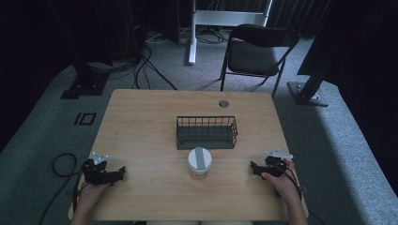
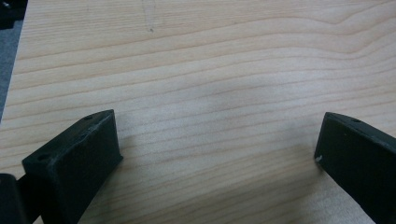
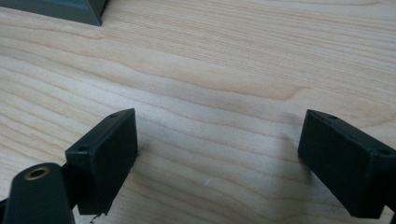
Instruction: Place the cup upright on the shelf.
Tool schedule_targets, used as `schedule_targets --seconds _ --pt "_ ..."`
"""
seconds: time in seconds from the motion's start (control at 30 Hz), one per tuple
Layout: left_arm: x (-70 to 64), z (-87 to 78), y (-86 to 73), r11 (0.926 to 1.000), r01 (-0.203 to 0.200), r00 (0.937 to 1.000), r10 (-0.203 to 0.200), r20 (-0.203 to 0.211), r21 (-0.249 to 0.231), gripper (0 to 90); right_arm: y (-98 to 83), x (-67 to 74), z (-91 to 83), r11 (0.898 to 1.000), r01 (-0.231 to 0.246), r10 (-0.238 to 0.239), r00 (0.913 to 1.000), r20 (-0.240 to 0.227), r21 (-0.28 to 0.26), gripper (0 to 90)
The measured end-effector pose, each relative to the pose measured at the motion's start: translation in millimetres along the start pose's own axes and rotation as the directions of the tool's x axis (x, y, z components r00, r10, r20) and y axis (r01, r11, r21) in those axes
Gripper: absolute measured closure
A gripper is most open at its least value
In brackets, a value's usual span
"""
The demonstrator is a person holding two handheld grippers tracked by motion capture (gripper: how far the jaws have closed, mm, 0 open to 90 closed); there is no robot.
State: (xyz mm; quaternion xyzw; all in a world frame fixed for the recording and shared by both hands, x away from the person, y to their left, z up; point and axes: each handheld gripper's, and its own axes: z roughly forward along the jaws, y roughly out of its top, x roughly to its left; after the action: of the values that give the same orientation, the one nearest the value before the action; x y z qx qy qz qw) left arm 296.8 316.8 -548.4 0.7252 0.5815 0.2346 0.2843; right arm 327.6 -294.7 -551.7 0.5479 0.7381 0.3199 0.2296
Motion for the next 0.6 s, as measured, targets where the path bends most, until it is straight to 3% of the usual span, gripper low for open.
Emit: schedule_targets --seconds 0.27,0.33,0.6 --pt "0.7 0.3 0.5 1.0000 -0.004 1.0000 0.003 -0.007 -0.004 0.2 -0.8 -1.0 -0.8 1.000 0.012 -0.012 0.9999 -0.012 0.001 11.7" --pt "-1.5 -0.1 0.2 0.9996 -0.027 0.9996 0.027 -0.002 -0.009 0.3 -0.7 -1.2 -0.8 1.000 0.014 -0.014 0.9998 -0.013 0.001 11.6" --pt "-0.6 0.2 0.1 1.0000 -0.010 0.9999 0.010 0.010 -0.001 0.2 -0.7 -1.2 -0.7 1.000 0.014 -0.014 0.9998 -0.013 0.001 11.6"
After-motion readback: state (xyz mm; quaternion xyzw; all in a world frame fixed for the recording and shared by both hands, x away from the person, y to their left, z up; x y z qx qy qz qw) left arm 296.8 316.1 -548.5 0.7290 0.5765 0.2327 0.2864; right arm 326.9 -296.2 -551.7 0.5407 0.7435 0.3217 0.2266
